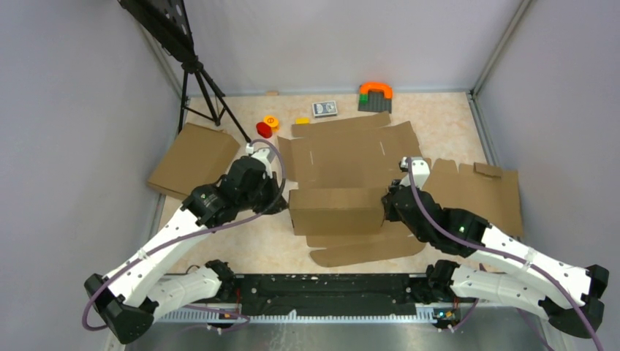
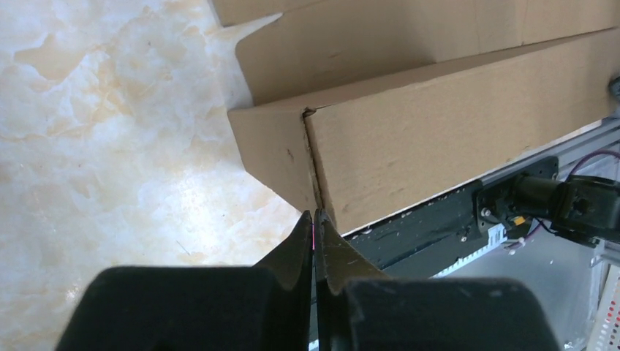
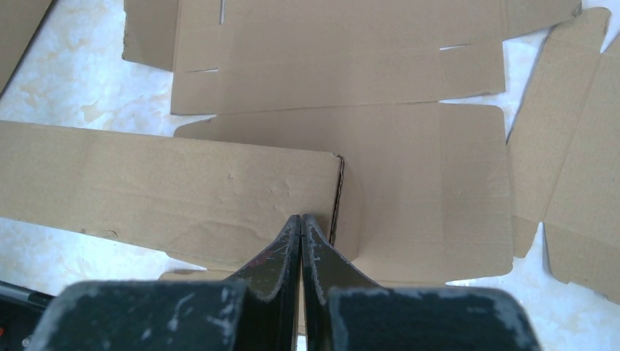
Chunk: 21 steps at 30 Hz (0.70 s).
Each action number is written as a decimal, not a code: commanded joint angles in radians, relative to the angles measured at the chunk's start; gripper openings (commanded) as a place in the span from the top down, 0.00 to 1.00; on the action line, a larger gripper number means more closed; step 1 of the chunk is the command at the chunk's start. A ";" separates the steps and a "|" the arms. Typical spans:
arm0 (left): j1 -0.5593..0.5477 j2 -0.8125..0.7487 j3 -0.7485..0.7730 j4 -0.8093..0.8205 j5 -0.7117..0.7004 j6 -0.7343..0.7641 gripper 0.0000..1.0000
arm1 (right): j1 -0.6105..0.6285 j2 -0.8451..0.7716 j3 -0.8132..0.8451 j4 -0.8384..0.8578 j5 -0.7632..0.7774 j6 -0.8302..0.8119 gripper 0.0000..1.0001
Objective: Fold the paper box
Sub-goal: Close the paper box at the center of the board, then adjust the paper box at the center of the board.
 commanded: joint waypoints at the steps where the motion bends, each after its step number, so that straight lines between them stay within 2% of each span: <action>1: 0.010 0.020 -0.037 0.032 0.038 -0.002 1.00 | 0.004 0.011 -0.016 -0.069 -0.054 -0.004 1.00; 6: 0.015 0.036 -0.060 0.026 0.056 -0.011 1.00 | 0.005 0.011 -0.018 -0.071 -0.053 -0.004 1.00; 12: 0.023 0.002 -0.010 -0.034 -0.014 0.003 1.00 | 0.005 0.009 0.003 -0.084 -0.040 -0.010 1.00; 16: 0.029 0.001 0.047 -0.068 -0.015 0.018 0.88 | 0.004 0.012 0.094 -0.115 -0.057 -0.062 0.98; 18: 0.030 -0.001 0.078 -0.082 -0.015 0.023 0.83 | 0.005 0.016 0.154 -0.150 -0.067 -0.073 0.89; 19: 0.032 -0.002 0.094 -0.088 -0.031 0.024 0.80 | 0.005 0.017 0.188 -0.169 -0.073 -0.076 0.80; 21: 0.034 -0.007 0.119 -0.091 -0.051 0.028 0.63 | 0.002 0.018 0.243 -0.214 -0.070 -0.068 0.50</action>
